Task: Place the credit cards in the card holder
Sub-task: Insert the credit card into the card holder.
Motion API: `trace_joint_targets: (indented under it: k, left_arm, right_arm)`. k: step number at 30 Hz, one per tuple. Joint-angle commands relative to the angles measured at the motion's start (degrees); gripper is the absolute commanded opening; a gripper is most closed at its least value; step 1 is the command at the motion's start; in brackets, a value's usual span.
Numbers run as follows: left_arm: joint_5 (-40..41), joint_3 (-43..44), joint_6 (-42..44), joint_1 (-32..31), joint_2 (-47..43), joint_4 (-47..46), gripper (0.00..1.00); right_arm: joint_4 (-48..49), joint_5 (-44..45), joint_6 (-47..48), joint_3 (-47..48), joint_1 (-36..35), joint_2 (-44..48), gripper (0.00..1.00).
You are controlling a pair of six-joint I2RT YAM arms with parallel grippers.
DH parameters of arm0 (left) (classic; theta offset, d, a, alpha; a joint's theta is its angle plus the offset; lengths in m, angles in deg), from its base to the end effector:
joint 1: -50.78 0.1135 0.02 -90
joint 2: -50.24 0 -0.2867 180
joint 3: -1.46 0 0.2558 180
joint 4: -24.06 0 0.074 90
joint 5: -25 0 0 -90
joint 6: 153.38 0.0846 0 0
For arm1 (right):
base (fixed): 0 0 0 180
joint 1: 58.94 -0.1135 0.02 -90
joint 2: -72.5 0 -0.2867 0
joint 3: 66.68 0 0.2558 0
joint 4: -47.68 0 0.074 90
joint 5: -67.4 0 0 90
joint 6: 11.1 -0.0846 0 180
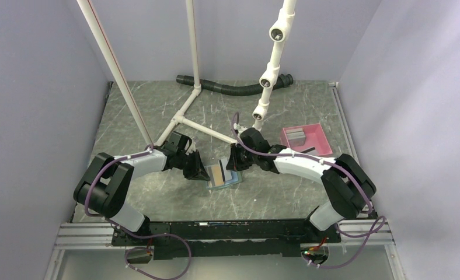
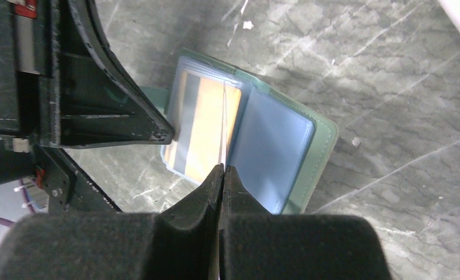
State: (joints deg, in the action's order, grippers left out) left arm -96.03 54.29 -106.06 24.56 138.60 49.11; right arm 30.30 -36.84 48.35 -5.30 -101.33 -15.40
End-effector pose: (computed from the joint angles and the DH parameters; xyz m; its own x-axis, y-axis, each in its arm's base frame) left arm 0.2426 -0.1681 0.1238 -0.9851 -0.1624 -0.0567 -0.0844 0.7438 -0.6631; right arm 0.2451 0.2519 0.1776 -0.8397 -0.0994 -0.5338 -0.4152 0.7512 0.5131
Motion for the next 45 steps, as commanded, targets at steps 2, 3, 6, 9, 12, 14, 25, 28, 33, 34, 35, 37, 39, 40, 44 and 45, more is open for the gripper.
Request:
trace_joint_targets:
  k: [2,3,6,9,12,14,25,28,33,34,35,37,39,40,44,45]
  left_arm:
    - [4.4,0.1,2.2,0.3,0.5,3.4,0.11]
    - [4.4,0.1,2.1,0.3,0.5,3.3,0.11]
    - [4.3,-0.3,2.1,0.3,0.3,3.1,0.11]
    - [4.2,-0.5,2.2,0.3,0.1,3.1,0.11]
    - [4.4,-0.6,2.1,0.4,-0.1,3.3,0.11]
    - [4.3,-0.7,2.0,0.4,-0.4,3.2,0.12]
    - [4.0,-0.7,1.6,0.4,-0.8,3.2,0.12]
    - [4.0,-0.5,1.7,0.4,-0.8,3.5,0.12]
    - [3.9,-0.6,1.9,0.4,-0.2,3.4,0.12]
    - [3.9,-0.7,2.0,0.4,-0.1,3.3,0.12]
    - [3.9,-0.7,2.1,0.4,0.2,3.3,0.12]
    - [4.0,-0.6,2.2,0.5,0.3,3.5,0.12]
    - [4.2,-0.8,2.2,0.5,-0.1,3.6,0.12]
    - [4.3,-0.7,2.3,0.5,-0.2,3.7,0.12]
    - [4.2,-0.6,2.6,0.5,-0.4,4.0,0.12]
    - [4.1,-0.6,2.6,0.5,-0.4,3.9,0.12]
  right_arm:
    - [-5.0,5.5,-0.2,0.5,-1.0,-2.0,0.0]
    - [-4.8,5.5,-0.3,0.4,-1.1,-1.9,0.0]
    - [-4.2,4.6,-1.0,0.5,-1.1,-2.0,0.0]
    - [-4.0,3.8,-2.1,0.9,-1.1,-2.6,0.0]
    - [-4.1,4.4,-2.1,1.2,-1.1,-3.2,0.0]
    - [-4.6,4.9,-2.1,1.6,-1.1,-3.8,0.0]
    - [-6.9,9.6,-6.3,0.6,-1.1,-3.9,0.0]
    - [-8.9,10.4,-5.9,1.0,-1.2,-3.9,0.0]
    - [-10.5,5.1,-0.6,3.1,-1.0,-4.0,0.0]
    - [-10.4,3.8,0.2,3.3,-1.0,-4.1,0.0]
    - [-10.6,3.4,0.8,3.6,-1.0,-4.1,0.0]
    - [-11.9,3.6,1.7,4.3,-1.0,-4.0,0.0]
    - [-13.3,3.6,2.8,5.1,-0.9,-4.0,0.0]
    - [-13.8,3.2,3.3,5.5,-0.9,-3.9,0.0]
    - [-17.3,2.1,5.9,7.8,-0.9,-5.5,0.0]
    - [-17.2,1.4,6.5,8.0,-0.9,-5.7,0.0]
